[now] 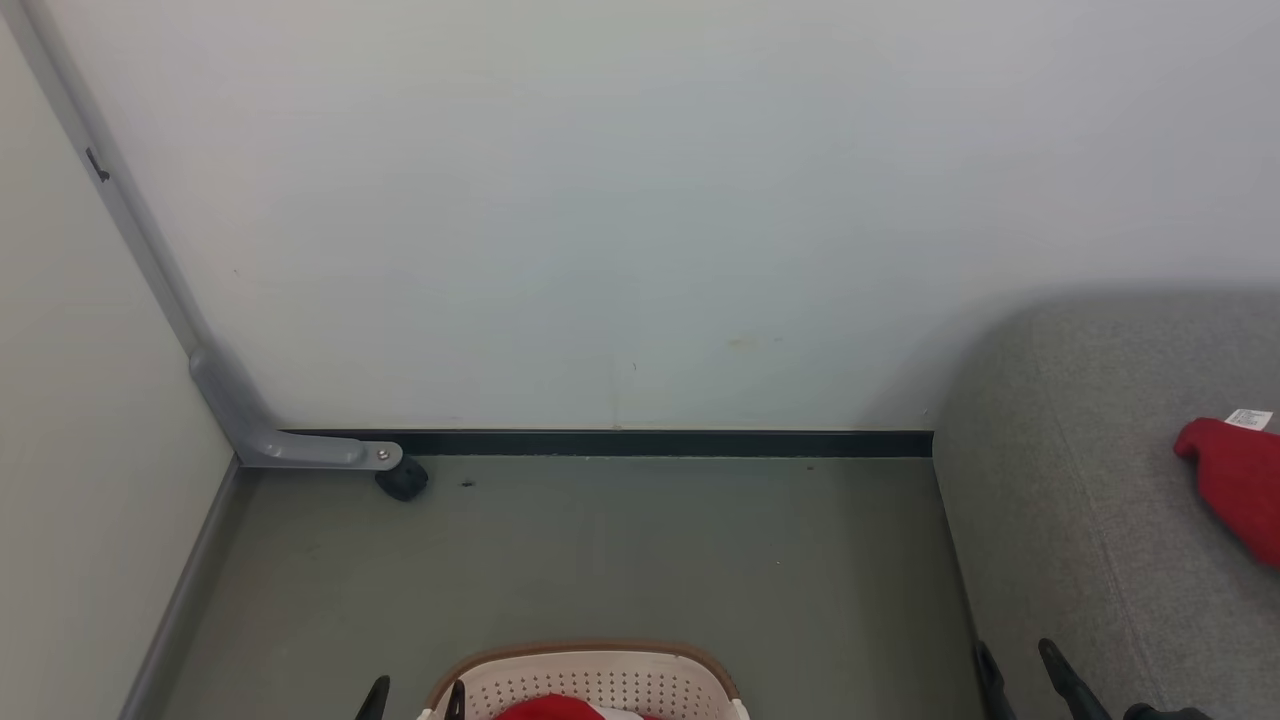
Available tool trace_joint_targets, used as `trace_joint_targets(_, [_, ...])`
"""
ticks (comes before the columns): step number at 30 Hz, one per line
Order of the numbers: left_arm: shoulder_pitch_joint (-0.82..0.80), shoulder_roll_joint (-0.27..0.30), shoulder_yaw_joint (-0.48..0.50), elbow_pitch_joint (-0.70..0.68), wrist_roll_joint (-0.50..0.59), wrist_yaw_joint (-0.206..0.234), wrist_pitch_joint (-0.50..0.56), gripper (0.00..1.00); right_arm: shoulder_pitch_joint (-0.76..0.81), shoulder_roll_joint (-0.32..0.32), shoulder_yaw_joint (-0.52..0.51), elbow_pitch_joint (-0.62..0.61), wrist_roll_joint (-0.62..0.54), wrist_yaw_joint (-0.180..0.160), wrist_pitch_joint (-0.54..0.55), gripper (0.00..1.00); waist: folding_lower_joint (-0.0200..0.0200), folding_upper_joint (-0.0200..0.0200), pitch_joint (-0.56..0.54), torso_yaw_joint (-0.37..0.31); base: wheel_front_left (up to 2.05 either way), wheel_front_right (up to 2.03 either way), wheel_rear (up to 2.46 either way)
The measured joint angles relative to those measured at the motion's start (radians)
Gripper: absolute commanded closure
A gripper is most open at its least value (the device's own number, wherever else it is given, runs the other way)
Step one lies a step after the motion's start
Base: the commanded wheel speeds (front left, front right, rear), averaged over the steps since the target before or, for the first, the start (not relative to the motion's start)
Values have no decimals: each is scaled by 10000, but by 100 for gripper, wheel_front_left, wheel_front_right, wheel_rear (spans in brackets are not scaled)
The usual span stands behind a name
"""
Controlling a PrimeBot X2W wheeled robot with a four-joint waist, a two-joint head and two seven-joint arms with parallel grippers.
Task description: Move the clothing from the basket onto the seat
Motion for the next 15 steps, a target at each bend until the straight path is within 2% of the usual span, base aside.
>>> trace_joint_targets(15, [4, -2, -67, -125, -44, -59, 0, 0, 4, 316, -479, 10, -144, 56, 0, 0, 0, 0, 383, -129, 0, 0, 0])
